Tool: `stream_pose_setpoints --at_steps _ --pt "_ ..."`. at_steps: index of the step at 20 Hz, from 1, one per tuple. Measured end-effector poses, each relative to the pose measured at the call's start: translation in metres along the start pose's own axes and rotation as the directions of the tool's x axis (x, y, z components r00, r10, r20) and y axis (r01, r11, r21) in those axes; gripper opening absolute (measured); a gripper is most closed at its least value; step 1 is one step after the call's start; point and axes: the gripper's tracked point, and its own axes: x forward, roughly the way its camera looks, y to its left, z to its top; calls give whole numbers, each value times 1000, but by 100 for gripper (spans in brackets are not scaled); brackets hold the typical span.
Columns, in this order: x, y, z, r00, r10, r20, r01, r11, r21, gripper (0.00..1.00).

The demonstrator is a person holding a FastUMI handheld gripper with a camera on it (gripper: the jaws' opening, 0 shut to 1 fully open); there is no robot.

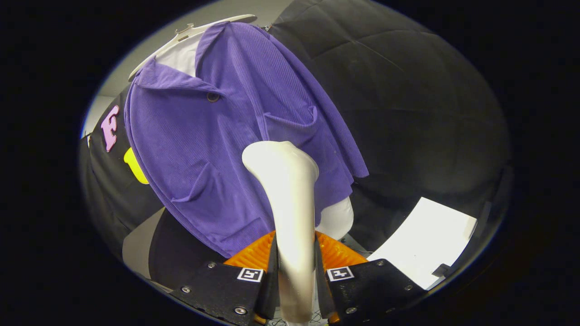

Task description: Iron the clothes twice with a garment steamer, once on the left side and once on the right side.

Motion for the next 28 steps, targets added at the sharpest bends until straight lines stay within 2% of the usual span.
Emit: stream_pose_setpoints --at_steps 6,11,21,28 --pt "13 -14 -67 991 -35 -126 37 999 17 37" --pt "-20 4 -100 988 15 -156 -11 1000 25 37" --pt "-157 84 -101 978 196 -65 -200 978 -65 37" --pt "-250 113 -107 956 292 14 -286 947 -147 37"
